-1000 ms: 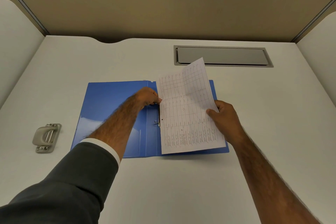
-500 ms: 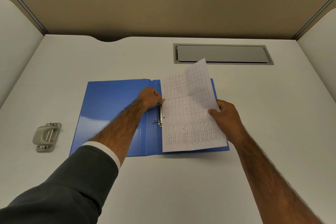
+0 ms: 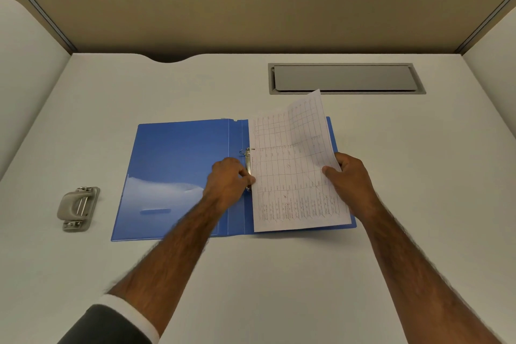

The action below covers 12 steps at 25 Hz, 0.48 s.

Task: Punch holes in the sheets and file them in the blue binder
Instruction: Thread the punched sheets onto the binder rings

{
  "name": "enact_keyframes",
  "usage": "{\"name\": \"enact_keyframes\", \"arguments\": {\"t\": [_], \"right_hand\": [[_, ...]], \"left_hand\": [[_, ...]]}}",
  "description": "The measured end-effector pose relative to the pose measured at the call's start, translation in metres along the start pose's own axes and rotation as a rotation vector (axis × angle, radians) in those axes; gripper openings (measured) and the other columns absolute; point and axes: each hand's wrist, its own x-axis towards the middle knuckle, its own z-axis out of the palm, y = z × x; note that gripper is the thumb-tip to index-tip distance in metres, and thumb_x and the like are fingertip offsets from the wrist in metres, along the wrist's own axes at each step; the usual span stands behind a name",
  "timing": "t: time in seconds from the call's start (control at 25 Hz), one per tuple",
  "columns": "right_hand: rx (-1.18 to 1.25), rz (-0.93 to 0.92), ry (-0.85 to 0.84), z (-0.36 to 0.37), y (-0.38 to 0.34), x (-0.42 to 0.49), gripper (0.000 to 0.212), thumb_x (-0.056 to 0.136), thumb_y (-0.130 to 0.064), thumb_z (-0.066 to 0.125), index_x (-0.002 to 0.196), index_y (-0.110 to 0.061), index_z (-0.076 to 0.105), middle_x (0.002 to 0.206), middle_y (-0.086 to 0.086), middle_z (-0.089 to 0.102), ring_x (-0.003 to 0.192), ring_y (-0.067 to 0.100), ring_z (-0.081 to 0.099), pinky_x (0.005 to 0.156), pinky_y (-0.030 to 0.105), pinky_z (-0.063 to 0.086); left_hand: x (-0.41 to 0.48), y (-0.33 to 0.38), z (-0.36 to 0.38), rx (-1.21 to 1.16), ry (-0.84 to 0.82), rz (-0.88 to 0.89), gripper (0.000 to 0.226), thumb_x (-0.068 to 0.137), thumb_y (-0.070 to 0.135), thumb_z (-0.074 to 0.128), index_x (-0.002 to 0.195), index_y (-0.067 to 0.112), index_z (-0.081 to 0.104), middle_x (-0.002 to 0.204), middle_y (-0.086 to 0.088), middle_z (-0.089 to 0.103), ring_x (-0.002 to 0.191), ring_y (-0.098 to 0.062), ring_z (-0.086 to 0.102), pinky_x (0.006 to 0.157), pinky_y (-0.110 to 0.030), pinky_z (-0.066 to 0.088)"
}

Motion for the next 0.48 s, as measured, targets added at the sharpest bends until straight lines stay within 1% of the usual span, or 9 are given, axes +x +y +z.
{"name": "enact_keyframes", "arguments": {"t": [0.12, 0.2, 0.24, 0.32, 0.4, 0.44, 0.48], "right_hand": [[-0.016, -0.008, 0.003, -0.001, 0.001, 0.002, 0.010, 0.097, -0.027, 0.053, 0.106, -0.025, 0.057, 0.105, -0.004, 0.062, 0.085, 0.017, 0.063, 0.074, 0.029, 0.049], [-0.018, -0.003, -0.001, 0.000, 0.002, 0.003, 0.011, 0.097, -0.027, 0.053, 0.107, -0.024, 0.057, 0.105, -0.004, 0.062, 0.084, 0.016, 0.063, 0.073, 0.029, 0.049], [-0.021, 0.002, -0.002, 0.001, 0.004, 0.004, 0.012, 0.097, -0.027, 0.053, 0.107, -0.024, 0.057, 0.105, -0.003, 0.062, 0.083, 0.016, 0.063, 0.073, 0.029, 0.050], [-0.025, 0.018, -0.006, 0.002, 0.007, 0.006, 0.012, 0.097, -0.027, 0.053, 0.107, -0.024, 0.057, 0.106, -0.003, 0.063, 0.083, 0.017, 0.064, 0.072, 0.029, 0.050], [-0.017, 0.033, -0.012, 0.005, 0.013, 0.008, 0.011, 0.097, -0.027, 0.053, 0.107, -0.023, 0.057, 0.106, -0.002, 0.063, 0.085, 0.018, 0.064, 0.072, 0.029, 0.050], [-0.010, 0.040, -0.015, 0.006, 0.015, 0.009, 0.011, 0.097, -0.026, 0.053, 0.107, -0.023, 0.057, 0.107, -0.001, 0.063, 0.085, 0.018, 0.064, 0.071, 0.029, 0.051], [0.000, 0.048, -0.018, 0.007, 0.017, 0.010, 0.012, 0.097, -0.025, 0.054, 0.107, -0.022, 0.057, 0.107, -0.001, 0.063, 0.086, 0.019, 0.064, 0.072, 0.030, 0.052]], "left_hand": [[0.004, 0.003, -0.001, 0.024, -0.023, 0.020, 0.014, 0.081, 0.026, 0.079, 0.087, 0.015, 0.073, 0.102, 0.005, 0.064, 0.093, -0.014, 0.061, 0.083, -0.031, 0.054], [0.003, 0.003, -0.001, 0.031, 0.004, 0.002, 0.025, 0.075, 0.029, 0.083, 0.090, 0.018, 0.067, 0.104, 0.001, 0.062, 0.096, -0.017, 0.061, 0.084, -0.036, 0.056], [0.001, 0.004, 0.000, 0.045, 0.024, 0.027, 0.031, 0.074, 0.030, 0.084, 0.096, 0.018, 0.064, 0.108, 0.000, 0.060, 0.100, -0.019, 0.060, 0.087, -0.038, 0.055], [-0.003, 0.003, 0.005, 0.117, 0.038, 0.158, 0.046, 0.079, 0.029, 0.080, 0.117, 0.019, 0.058, 0.127, -0.002, 0.055, 0.116, -0.022, 0.052, 0.100, -0.039, 0.045], [-0.005, -0.001, 0.009, 0.183, 0.022, 0.257, 0.058, 0.085, 0.030, 0.074, 0.136, 0.021, 0.049, 0.150, -0.001, 0.041, 0.136, -0.022, 0.038, 0.114, -0.040, 0.029], [-0.006, -0.003, 0.011, 0.196, 0.013, 0.277, 0.061, 0.086, 0.030, 0.072, 0.141, 0.022, 0.045, 0.155, 0.000, 0.035, 0.142, -0.021, 0.032, 0.117, -0.039, 0.023], [-0.006, -0.005, 0.013, 0.192, 0.006, 0.283, 0.064, 0.088, 0.030, 0.070, 0.144, 0.022, 0.042, 0.157, 0.000, 0.032, 0.143, -0.021, 0.030, 0.118, -0.038, 0.021]]}}
